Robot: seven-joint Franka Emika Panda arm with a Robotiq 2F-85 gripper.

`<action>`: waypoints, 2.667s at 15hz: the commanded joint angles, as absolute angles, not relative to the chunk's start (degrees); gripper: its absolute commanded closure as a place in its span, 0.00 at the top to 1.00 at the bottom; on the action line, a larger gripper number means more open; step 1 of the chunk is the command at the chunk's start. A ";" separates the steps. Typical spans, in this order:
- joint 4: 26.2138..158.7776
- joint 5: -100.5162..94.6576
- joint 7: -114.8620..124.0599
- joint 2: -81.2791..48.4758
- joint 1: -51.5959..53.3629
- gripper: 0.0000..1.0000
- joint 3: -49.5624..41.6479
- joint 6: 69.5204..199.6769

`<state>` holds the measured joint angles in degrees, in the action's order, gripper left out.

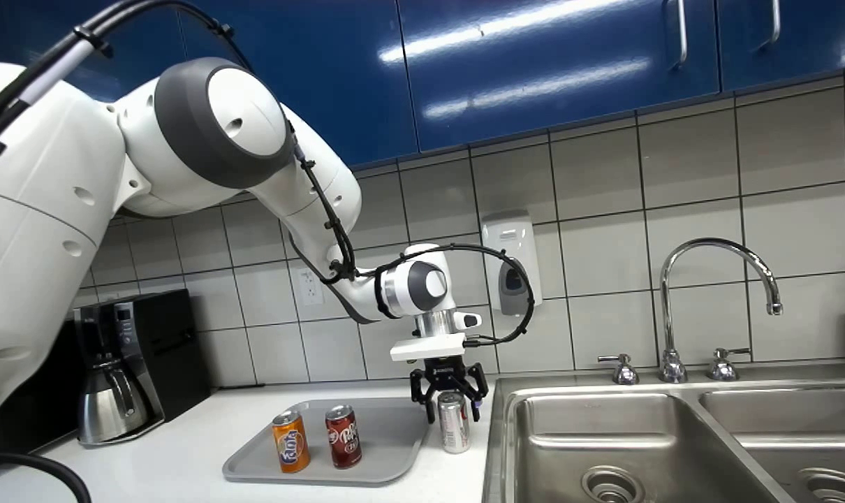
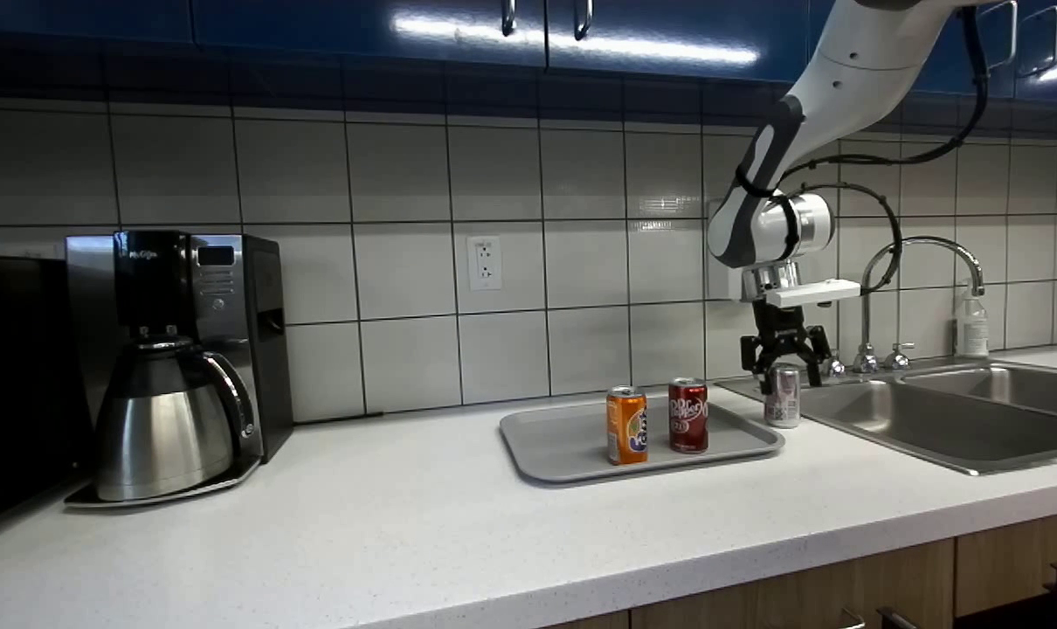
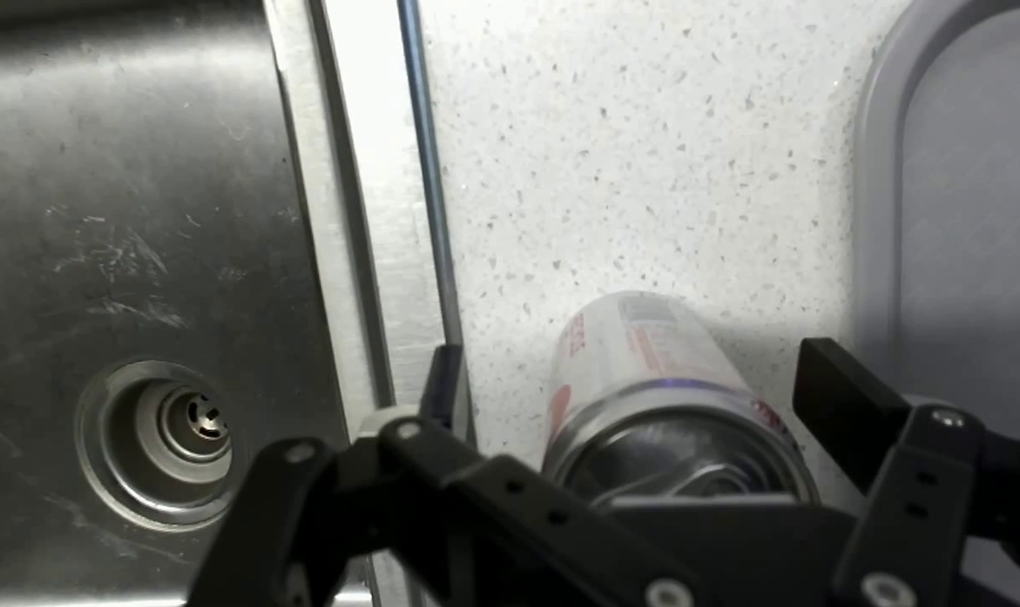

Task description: Shift the two cans to the tray

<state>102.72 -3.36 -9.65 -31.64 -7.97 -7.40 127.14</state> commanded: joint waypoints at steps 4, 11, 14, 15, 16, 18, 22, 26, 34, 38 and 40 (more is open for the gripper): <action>102.18 -4.44 -8.88 -31.66 -8.28 1.00 -6.92 127.30; 100.30 -4.35 -8.79 -32.79 -8.21 1.00 -6.83 126.93; 99.14 -4.30 -8.79 -33.31 -8.23 1.00 -6.79 126.75; 99.07 -4.20 -9.01 -33.30 -8.30 1.00 -6.70 126.69; 99.13 -4.22 -9.07 -33.31 -8.30 1.00 -6.68 126.81; 99.06 -4.22 -9.16 -33.47 -8.35 1.00 -6.66 126.83; 98.97 -4.18 -9.33 -33.63 -8.47 0.67 -6.67 126.85; 99.21 -4.09 -9.55 -33.19 -8.47 0.39 -6.52 127.00; 102.05 -3.16 -11.65 -26.61 -8.07 0.39 -4.25 127.01; 101.75 -3.14 -11.90 -24.50 -7.38 0.39 -3.22 127.06; 101.71 -3.05 -11.68 -24.32 -6.92 0.39 -2.62 127.19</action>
<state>100.36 -3.35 -10.39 -26.61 -7.20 -3.56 127.54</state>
